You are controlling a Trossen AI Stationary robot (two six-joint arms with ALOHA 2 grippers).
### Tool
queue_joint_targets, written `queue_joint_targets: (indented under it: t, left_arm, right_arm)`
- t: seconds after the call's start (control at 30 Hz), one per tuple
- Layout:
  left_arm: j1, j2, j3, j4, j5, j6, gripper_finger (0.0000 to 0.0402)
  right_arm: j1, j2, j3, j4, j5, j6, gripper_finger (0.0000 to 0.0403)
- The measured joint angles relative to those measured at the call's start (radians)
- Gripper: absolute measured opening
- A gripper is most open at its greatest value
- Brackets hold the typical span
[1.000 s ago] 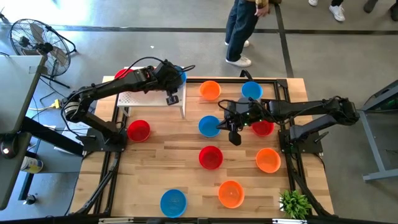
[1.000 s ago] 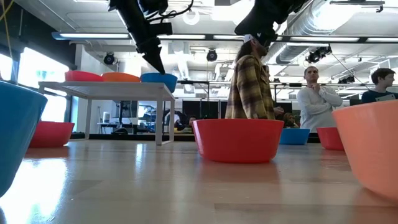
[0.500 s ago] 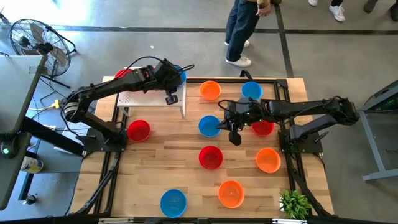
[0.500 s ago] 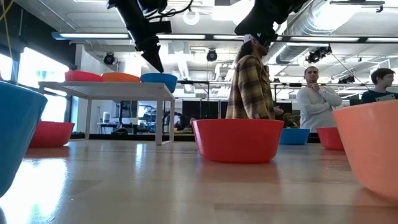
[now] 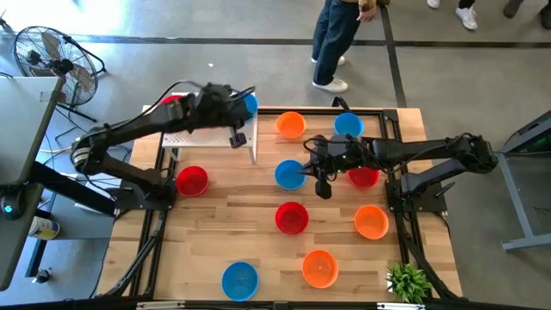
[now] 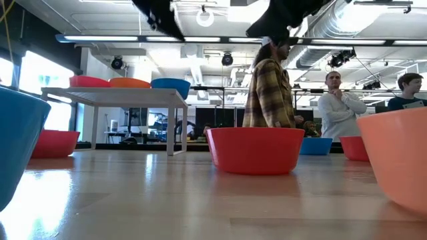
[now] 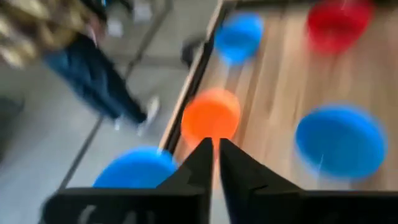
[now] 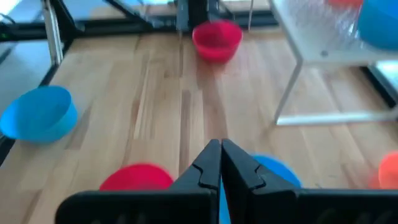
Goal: Pick & Place Mini bowls
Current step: Stack the red bowl on top of the other red bowl on the shelf
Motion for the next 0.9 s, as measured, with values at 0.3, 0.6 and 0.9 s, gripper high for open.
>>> queue_joint_targets:
  t: [0.3,0.6,0.9]
  left_arm:
    - [-0.185,-0.162,-0.341,0.423,0.000,-0.137,0.0002]
    - [-0.300,-0.215,-0.561,0.667,0.003,-0.267,0.0002]
    - [-0.406,-0.142,-0.627,0.880,0.001,-0.245,0.0001]
  right_arm:
    - [0.001,0.000,-0.260,0.477,-0.061,0.057,0.0000]
    - [0.027,0.000,-0.419,0.713,0.114,0.165,0.0000]
    - [0.089,0.000,-0.394,0.643,0.234,0.200,0.0037]
